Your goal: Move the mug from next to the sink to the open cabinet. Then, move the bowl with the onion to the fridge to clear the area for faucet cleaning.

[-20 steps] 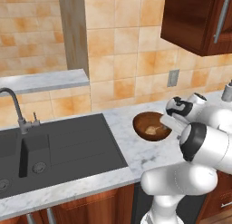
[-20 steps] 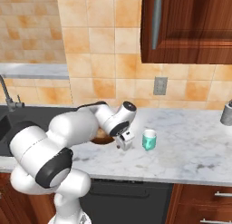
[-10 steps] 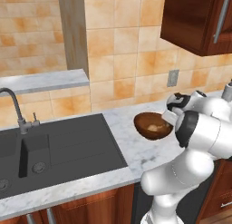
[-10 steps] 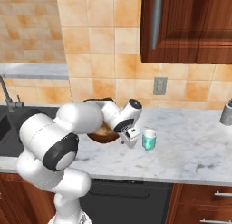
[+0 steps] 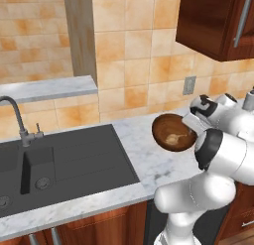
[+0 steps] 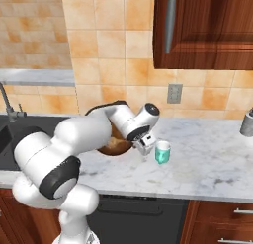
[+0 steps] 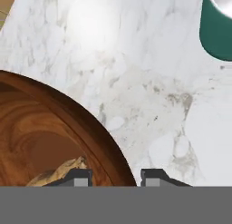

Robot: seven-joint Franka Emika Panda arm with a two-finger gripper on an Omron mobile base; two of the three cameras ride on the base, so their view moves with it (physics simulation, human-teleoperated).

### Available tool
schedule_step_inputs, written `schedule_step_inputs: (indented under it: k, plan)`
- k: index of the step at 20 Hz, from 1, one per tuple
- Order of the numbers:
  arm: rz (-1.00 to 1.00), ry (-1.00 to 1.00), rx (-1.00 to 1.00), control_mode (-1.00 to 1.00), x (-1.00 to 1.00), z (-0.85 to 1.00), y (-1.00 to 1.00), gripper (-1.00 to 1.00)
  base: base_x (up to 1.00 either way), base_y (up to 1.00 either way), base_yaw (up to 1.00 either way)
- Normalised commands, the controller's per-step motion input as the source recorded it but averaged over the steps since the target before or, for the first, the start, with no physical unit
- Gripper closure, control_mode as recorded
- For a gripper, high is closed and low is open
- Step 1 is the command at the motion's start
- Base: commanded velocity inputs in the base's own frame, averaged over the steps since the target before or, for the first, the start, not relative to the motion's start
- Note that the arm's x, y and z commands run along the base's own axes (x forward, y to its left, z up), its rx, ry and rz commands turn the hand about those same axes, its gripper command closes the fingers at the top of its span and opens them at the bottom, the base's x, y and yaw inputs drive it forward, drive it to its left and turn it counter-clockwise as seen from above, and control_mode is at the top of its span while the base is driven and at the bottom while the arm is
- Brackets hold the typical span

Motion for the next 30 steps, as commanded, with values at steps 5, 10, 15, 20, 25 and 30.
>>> schedule_step_inputs:
  k: [5, 10, 15, 20, 25, 30]
  plan:
    - [-0.11, -0.3, 0.0, -1.0, -0.49, 1.0, 0.0, 1.0, 0.0, 0.0, 0.0]
    - [-0.16, -0.06, 0.0, -1.0, -0.34, 0.72, 0.04, 1.0, 0.0, 0.0, 0.0]
    - [-0.09, 0.22, 0.0, -1.0, -0.05, 0.31, 0.23, 1.0, 0.0, 0.0, 0.0]
    - [0.0, 0.1, 0.0, 1.0, -0.01, 0.0, 0.04, 1.0, -0.37, 0.07, 0.0]
    - [0.0, 0.0, 0.0, 1.0, 0.0, 0.0, 0.0, 1.0, -0.7, 0.0, -0.76]
    - [0.0, 0.0, 0.0, 1.0, 0.0, 0.0, 0.0, 1.0, -0.35, 0.0, -0.91]
